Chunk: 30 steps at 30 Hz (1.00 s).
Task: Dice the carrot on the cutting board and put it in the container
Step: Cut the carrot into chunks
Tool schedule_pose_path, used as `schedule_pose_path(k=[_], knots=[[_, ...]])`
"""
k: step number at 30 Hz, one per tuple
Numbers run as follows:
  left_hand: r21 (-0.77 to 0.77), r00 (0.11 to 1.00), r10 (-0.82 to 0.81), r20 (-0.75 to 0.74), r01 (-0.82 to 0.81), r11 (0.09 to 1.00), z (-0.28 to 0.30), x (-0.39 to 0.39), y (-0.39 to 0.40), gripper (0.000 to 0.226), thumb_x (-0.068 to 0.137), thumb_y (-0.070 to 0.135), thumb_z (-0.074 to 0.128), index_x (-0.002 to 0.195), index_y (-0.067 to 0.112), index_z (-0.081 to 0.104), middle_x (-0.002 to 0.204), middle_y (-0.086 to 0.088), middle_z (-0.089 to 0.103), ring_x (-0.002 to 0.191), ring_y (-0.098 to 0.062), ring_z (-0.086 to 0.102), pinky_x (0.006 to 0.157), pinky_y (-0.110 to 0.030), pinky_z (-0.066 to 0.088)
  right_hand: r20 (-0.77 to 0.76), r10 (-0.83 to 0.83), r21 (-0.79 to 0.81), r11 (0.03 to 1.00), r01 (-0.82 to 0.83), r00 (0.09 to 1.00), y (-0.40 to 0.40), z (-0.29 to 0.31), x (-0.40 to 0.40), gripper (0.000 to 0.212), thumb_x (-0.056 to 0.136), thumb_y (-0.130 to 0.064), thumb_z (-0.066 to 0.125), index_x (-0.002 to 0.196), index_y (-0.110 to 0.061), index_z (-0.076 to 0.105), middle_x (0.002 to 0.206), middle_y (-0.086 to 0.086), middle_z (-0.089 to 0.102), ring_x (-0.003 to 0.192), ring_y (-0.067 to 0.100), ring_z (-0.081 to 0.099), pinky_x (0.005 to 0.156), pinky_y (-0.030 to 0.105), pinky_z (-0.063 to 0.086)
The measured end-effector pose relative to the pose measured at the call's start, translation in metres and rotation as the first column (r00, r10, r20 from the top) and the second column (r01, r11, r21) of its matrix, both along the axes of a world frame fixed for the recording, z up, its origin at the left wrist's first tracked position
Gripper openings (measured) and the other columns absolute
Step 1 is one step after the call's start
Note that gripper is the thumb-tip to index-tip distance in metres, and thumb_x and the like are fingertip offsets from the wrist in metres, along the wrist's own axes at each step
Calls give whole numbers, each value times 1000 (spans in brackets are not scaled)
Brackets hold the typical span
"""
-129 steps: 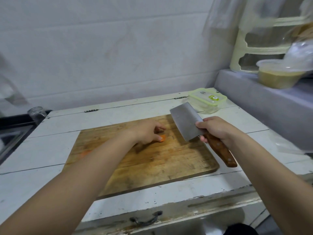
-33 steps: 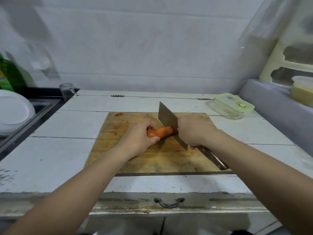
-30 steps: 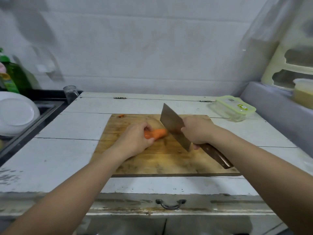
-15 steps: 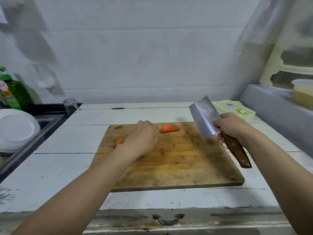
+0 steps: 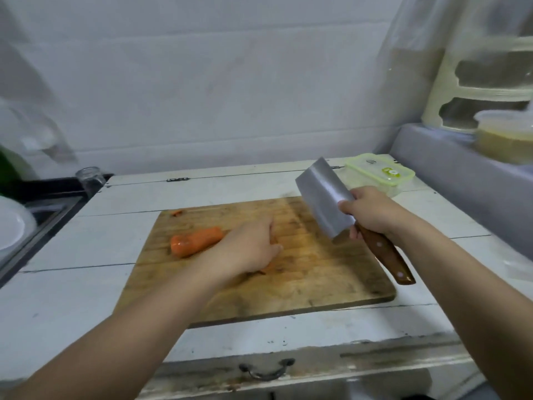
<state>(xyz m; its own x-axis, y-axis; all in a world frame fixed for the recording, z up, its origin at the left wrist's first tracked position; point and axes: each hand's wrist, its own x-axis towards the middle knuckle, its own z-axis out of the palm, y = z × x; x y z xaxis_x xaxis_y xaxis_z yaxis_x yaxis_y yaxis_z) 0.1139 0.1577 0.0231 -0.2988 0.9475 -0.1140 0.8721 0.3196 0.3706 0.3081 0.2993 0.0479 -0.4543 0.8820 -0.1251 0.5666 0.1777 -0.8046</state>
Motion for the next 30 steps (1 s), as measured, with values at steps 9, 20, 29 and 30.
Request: schedule_pose_path(k=[9,20,29,30], knots=[[-283,889,215,404,-102,954,21,-17,-22,32,103,34,60,98,2,57,81,-18,66,56,-27,64,47,-28,54,85,148,27,988,-151,985,-32,8,-11,11,103,-22,46,96,-20,55,51,15,63,47,27,56,44,24,44],[-139,770,286,570,-252,958,7,0,-9,23,105,25,56,97,6,46,76,-18,67,52,-25,66,44,-29,57,83,167,55,984,-172,982,-48,14,-6,14,105,-23,44,95,-24,55,54,17,63,44,24,58,45,23,44],[-167,653,345,674,-321,932,0,-7,-19,19,105,18,53,104,0,61,79,-19,76,73,-29,72,68,-35,62,204,270,231,921,-314,941,-90,6,-17,14,102,-20,38,97,-19,51,49,12,65,41,19,63,54,29,52],[-163,639,348,687,-331,929,-1,-6,-20,19,105,17,53,105,0,61,78,-18,75,73,-29,73,67,-34,63,235,260,272,908,-320,937,-93,3,-19,14,101,-23,37,97,-19,50,48,8,65,43,17,64,60,33,56]])
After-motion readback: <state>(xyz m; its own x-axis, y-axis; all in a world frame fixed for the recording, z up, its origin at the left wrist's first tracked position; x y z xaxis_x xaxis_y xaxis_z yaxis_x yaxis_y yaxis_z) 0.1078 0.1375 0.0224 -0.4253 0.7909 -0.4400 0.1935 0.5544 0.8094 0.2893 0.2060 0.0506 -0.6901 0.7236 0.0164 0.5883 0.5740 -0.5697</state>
